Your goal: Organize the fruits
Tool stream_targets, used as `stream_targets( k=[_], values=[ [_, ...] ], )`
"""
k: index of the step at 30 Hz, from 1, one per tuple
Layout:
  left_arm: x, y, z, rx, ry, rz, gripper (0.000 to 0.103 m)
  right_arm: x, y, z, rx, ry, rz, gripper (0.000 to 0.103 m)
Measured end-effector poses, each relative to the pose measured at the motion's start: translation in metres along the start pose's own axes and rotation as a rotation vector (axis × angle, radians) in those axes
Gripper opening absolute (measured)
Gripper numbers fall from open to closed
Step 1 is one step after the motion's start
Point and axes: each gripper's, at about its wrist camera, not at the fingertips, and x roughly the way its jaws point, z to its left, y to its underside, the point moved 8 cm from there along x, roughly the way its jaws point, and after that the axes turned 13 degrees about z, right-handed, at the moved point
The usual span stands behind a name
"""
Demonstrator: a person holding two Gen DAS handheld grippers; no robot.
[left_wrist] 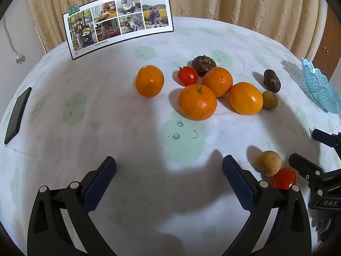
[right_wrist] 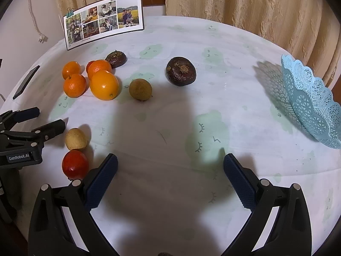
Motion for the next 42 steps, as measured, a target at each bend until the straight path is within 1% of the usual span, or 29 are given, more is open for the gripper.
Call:
stream_targets(
  k=[5,7,10,17,21,22,23,25,30,36,38,39,41,42],
  values=[
    [0.0,0.0,0.0,0.0,0.001,0.0,0.098,-0.002,0.0,-0.003,0.018,-0.012,-0.008,0.101],
    [0.001,-0.003,0.001,-0.001,0.007,-0.002,0.098,-0.006,0.001,-0.003,0.043,-0.046,-0.02,0.101],
    [-0.003,-0.001,0.002,-0.011,0.019,-0.008,0.098,-0.014,0.003,0.0,0.058,-0.094,-0.043,0.101],
    [-0.008,-0.003,0.017,-0.085,0.065,-0.033,0.098,-0.035,0.013,0.024,0.003,-0.155,-0.1,0.101],
    [-0.014,-0.005,0.025,-0.09,0.034,-0.065,0.098,-0.039,0.018,0.046,-0.065,-0.165,-0.107,0.099],
    [-0.016,-0.005,0.027,-0.088,0.022,-0.074,0.098,-0.039,0.019,0.054,-0.087,-0.167,-0.105,0.096],
    [-0.018,-0.006,0.029,-0.088,0.011,-0.083,0.098,-0.038,0.019,0.061,-0.106,-0.171,-0.099,0.089],
    [-0.02,-0.006,0.035,-0.093,-0.004,-0.097,0.098,-0.034,0.021,0.069,-0.132,-0.181,-0.083,0.085],
    [-0.021,-0.007,0.042,-0.1,-0.012,-0.099,0.098,-0.027,0.018,0.075,-0.138,-0.191,-0.066,0.085],
    [-0.02,-0.009,0.04,-0.091,-0.014,-0.096,0.098,-0.026,0.014,0.074,-0.139,-0.201,-0.056,0.085],
    [-0.02,-0.009,0.04,-0.091,-0.014,-0.095,0.098,-0.026,0.016,0.078,-0.154,-0.202,-0.05,0.076],
    [-0.02,-0.009,0.04,-0.091,-0.014,-0.095,0.098,-0.025,0.016,0.079,-0.159,-0.204,-0.046,0.073],
    [-0.019,-0.01,0.04,-0.089,-0.017,-0.093,0.098,-0.023,0.017,0.08,-0.164,-0.207,-0.035,0.059],
    [-0.019,-0.01,0.039,-0.087,-0.019,-0.093,0.098,-0.022,0.017,0.081,-0.163,-0.209,-0.031,0.056]
  ],
)
